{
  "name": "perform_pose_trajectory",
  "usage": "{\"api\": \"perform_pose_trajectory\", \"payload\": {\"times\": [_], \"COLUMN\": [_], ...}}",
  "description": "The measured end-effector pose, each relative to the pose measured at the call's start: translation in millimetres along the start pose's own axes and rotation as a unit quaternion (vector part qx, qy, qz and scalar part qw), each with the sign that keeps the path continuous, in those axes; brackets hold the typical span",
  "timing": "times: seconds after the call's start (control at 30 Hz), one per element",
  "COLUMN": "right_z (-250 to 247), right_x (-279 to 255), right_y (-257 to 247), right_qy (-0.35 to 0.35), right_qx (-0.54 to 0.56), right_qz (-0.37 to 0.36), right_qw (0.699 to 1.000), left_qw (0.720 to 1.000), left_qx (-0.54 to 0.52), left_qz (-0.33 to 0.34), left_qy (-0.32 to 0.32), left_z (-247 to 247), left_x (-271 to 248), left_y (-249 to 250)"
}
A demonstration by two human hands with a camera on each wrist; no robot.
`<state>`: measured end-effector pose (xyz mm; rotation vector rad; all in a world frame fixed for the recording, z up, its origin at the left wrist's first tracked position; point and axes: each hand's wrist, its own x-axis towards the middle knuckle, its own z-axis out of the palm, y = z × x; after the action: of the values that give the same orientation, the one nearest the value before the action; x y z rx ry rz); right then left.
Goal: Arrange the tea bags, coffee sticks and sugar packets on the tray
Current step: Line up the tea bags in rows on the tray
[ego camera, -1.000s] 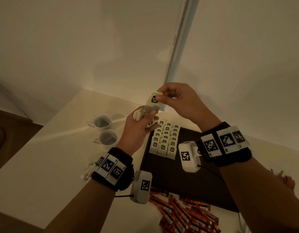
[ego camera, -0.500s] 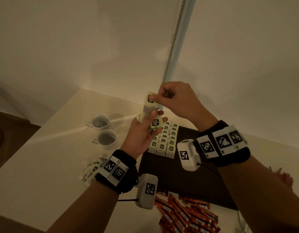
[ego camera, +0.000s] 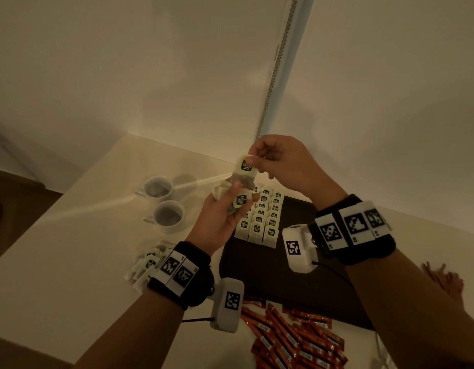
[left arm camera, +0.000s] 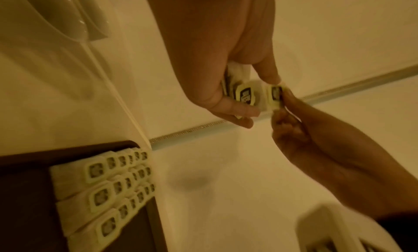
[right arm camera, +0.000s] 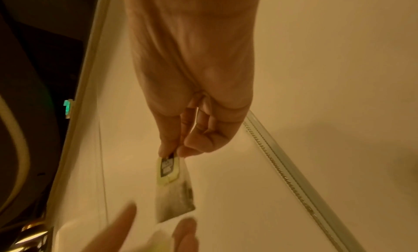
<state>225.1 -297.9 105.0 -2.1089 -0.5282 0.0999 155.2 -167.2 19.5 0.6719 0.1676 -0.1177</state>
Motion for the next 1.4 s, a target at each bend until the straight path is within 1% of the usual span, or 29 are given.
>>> {"api": "perform_pose_trajectory", "payload": {"times": [0.07,0.13,0.17,0.27,0.33,0.43,0.5,0.6,0.67,0.8,0.93,1.0,1.03,1.07,1.13,1.2,1.27,1.33,1.4], "right_z": [-0.1,5.6,11.7,38.7,59.9,86.4,98.3,108.2,112.0,116.6,118.9,118.2,116.2,113.6,106.7,100.0,95.6,90.9,80.2], "right_x": [-3.6,-9.4,-12.3,-21.2,-28.2,-38.3,-41.6,-40.8,-37.5,-29.6,-25.1,-21.9,-19.4,-16.2,-8.1,-1.0,3.1,5.6,8.1], "right_y": [13.6,33.5,45.6,87.5,115.5,146.5,160.4,172.0,176.8,183.0,186.2,180.2,172.3,160.1,125.3,89.0,62.9,50.3,41.7], "right_qy": [0.000,-0.014,-0.029,-0.105,-0.156,-0.184,-0.166,-0.097,-0.064,-0.039,-0.044,-0.027,-0.003,0.027,0.068,0.060,0.027,0.021,0.027], "right_qx": [0.016,0.004,-0.013,-0.073,-0.083,-0.088,-0.098,-0.114,-0.113,-0.120,-0.126,-0.119,-0.099,-0.070,-0.002,0.058,0.057,0.039,0.030], "right_qz": [0.025,0.054,0.070,0.136,0.180,0.215,0.225,0.212,0.216,0.230,0.236,0.233,0.224,0.208,0.144,0.076,0.035,0.009,0.001], "right_qw": [1.000,0.998,0.997,0.982,0.968,0.955,0.955,0.966,0.968,0.965,0.962,0.965,0.969,0.975,0.987,0.994,0.997,0.999,0.999], "left_qw": [0.999,0.994,0.993,0.993,0.993,0.992,0.991,0.991,0.990,0.988,0.985,0.986,0.987,0.988,0.989,0.986,0.985,0.985,0.988], "left_qx": [-0.028,-0.054,-0.054,0.002,0.025,0.003,-0.017,-0.031,-0.040,-0.065,-0.092,-0.081,-0.069,-0.051,-0.004,0.030,0.042,0.043,0.058], "left_qz": [0.001,0.010,0.020,0.040,0.047,0.049,0.044,0.040,0.038,0.028,0.020,0.018,0.015,0.013,0.015,0.033,0.050,0.054,0.051], "left_qy": [0.041,0.091,0.106,0.113,0.107,0.119,0.123,0.123,0.127,0.136,0.144,0.144,0.143,0.142,0.149,0.159,0.162,0.155,0.137], "left_z": [-17.7,-36.1,-43.0,-50.3,-49.8,-47.2,-46.7,-50.4,-52.8,-54.9,-54.4,-54.1,-54.2,-54.2,-52.9,-48.6,-41.4,-34.8,-30.9], "left_x": [1.8,5.3,6.7,8.8,9.3,10.9,11.6,12.2,12.0,12.7,13.7,14.2,14.8,15.0,17.0,18.8,20.9,21.7,20.9], "left_y": [4.7,10.6,14.7,26.8,33.0,37.9,38.8,36.9,36.5,38.3,38.1,35.8,34.4,33.2,29.0,23.8,18.8,15.6,13.9]}}
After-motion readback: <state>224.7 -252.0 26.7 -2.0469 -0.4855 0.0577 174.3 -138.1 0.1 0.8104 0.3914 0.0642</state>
